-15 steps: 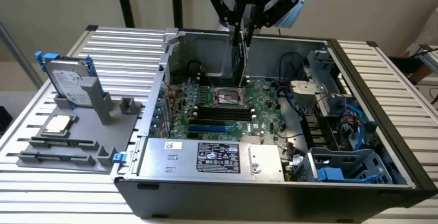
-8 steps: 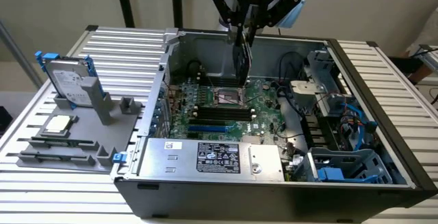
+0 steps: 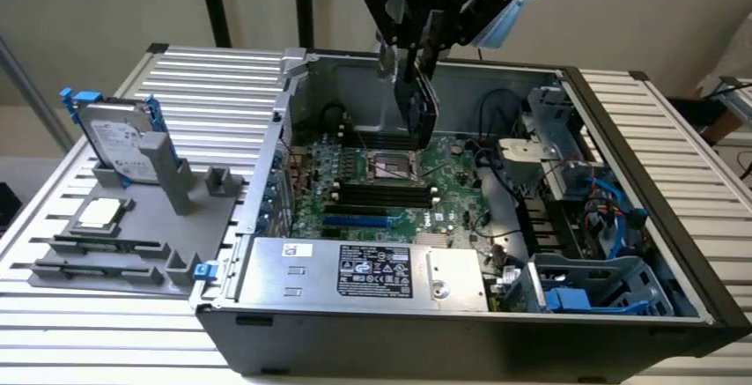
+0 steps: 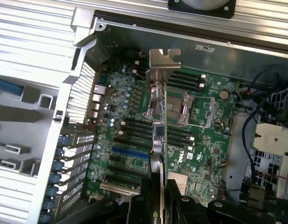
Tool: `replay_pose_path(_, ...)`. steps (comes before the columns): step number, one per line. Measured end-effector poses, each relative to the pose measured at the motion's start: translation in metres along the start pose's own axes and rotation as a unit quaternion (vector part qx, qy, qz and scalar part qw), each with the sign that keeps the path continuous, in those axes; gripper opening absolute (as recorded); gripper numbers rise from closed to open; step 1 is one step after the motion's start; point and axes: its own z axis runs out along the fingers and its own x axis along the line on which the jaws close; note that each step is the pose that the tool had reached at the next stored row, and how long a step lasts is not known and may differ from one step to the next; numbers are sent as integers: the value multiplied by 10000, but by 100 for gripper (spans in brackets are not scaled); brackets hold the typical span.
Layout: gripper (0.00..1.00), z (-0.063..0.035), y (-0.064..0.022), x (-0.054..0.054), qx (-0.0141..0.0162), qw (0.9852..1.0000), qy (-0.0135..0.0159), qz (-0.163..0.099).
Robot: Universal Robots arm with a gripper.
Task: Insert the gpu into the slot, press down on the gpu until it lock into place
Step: 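Insert the gpu into the slot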
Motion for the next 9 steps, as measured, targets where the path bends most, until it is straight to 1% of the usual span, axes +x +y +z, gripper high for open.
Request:
replay_pose_path(2,26,2,0,0,5,9998,14,-179)
replay_pose_path(5,26,4,0,0,12,9990,34,-453)
replay_pose_path(7,26,5,0,0,16,9980,47,-630)
replay_pose_path(9,26,6,0,0,19,9967,61,-810)
